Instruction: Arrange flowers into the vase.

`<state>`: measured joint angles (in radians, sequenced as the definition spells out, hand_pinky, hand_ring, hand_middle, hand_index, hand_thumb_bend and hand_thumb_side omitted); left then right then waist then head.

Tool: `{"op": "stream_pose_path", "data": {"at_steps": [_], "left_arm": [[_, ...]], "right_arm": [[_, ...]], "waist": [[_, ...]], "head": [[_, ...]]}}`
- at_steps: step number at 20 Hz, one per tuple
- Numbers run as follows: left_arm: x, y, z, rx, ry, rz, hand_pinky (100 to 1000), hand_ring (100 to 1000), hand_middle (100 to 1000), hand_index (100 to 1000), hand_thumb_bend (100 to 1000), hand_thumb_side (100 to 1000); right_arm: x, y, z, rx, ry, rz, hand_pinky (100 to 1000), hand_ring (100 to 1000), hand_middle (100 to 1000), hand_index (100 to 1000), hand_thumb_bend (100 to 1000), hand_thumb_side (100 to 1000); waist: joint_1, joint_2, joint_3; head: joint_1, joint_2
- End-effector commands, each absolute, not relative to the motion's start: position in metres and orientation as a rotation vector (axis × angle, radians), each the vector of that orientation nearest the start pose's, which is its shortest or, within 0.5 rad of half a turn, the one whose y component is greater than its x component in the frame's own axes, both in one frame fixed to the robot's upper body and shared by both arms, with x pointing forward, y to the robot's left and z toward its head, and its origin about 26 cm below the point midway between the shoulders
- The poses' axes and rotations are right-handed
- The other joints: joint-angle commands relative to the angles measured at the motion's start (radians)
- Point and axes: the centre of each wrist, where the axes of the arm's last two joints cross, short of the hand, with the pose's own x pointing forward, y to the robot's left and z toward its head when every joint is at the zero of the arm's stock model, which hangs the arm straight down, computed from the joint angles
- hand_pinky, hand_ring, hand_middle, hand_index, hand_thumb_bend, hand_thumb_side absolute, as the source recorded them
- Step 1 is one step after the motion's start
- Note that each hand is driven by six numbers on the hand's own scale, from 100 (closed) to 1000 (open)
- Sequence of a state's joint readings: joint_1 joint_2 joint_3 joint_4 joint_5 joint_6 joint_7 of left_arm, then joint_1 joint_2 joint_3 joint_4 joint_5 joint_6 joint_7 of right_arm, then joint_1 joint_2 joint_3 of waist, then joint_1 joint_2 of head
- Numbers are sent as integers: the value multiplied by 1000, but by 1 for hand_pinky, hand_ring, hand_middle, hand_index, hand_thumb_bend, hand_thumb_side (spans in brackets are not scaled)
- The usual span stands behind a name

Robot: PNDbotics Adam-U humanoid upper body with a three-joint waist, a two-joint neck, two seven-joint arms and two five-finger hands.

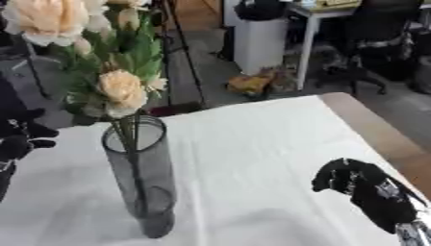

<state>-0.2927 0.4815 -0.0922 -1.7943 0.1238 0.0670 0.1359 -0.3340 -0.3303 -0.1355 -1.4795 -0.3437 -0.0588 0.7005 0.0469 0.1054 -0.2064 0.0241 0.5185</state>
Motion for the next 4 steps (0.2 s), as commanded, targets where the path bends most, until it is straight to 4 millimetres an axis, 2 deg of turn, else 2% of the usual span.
{"op": "stream_pose_path", "data": {"at_steps": [1,4], "left_arm": [[325,287,166,238,-2014,-328,727,725,557,865,1000,802],[325,287,166,238,-2014,-328,727,725,557,865,1000,802]], "right_arm": [[358,-337,110,446,-1858,619,680,659,593,669,732,745],[358,-337,110,446,-1858,619,680,659,593,669,732,745]], "waist": [[2,-2,1],[2,-2,1]], "head": [[-2,-9],[-2,-9]]}}
